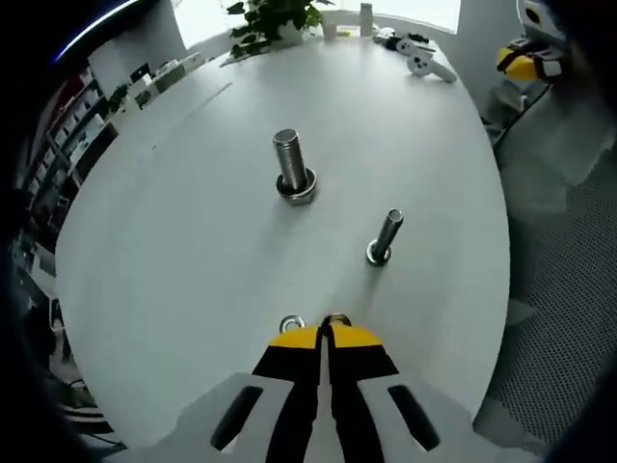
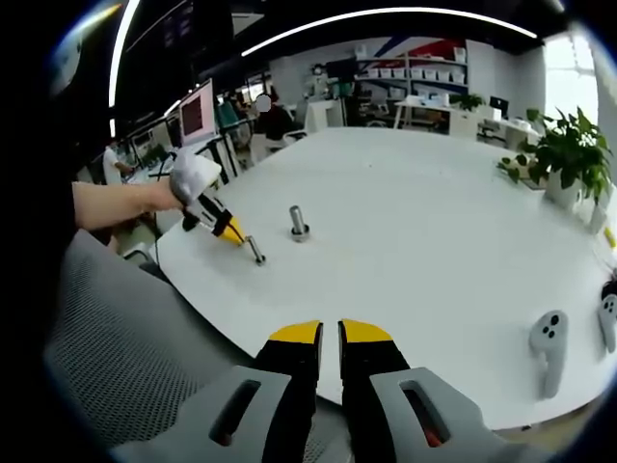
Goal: Place the washer onto the threaded stud by aligning its center hole with the stud, sliding it down to the base, and recovering from edge contact or off-axis alignment until the washer reaches the visible bottom stop.
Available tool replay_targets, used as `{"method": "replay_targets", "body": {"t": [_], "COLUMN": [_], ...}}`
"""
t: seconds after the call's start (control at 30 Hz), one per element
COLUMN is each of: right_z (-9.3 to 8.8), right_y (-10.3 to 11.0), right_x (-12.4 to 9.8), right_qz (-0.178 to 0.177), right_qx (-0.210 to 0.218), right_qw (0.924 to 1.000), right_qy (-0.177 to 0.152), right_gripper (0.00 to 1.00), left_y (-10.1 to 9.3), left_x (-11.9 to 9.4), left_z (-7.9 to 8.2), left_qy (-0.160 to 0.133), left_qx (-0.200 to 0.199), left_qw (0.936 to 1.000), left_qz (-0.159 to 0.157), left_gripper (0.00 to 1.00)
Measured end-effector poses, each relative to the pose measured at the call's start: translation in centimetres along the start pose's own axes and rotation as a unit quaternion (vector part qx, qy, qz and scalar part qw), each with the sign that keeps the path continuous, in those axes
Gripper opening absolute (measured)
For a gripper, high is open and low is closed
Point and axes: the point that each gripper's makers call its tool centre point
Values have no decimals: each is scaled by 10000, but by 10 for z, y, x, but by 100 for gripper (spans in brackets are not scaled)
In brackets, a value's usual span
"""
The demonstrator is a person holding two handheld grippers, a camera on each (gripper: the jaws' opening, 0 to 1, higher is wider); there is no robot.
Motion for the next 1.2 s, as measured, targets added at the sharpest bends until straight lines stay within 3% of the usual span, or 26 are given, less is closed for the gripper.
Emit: {"method": "replay_targets", "body": {"t": [0.77,1.2], "right_z": [1,2], "right_y": [0,0], "right_x": [0,0], "right_qz": [-23,-30], "right_qx": [12,29], "right_qw": [10000,10000], "right_qy": [-37,-43], "right_gripper": [9,9], "left_y": [-18,-35], "left_x": [-28,-17], "left_z": [62,71], "left_qy": [-785,-711], "left_qx": [-217,-9], "left_qw": [9960,9957], "left_qz": [-374,-595], "left_gripper": [0,0]}}
Point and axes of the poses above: the point that each gripper's makers call its tool centre point, and the gripper's own axes: x roughly forward along the fingers, y roughly to its left, z roughly out of its top
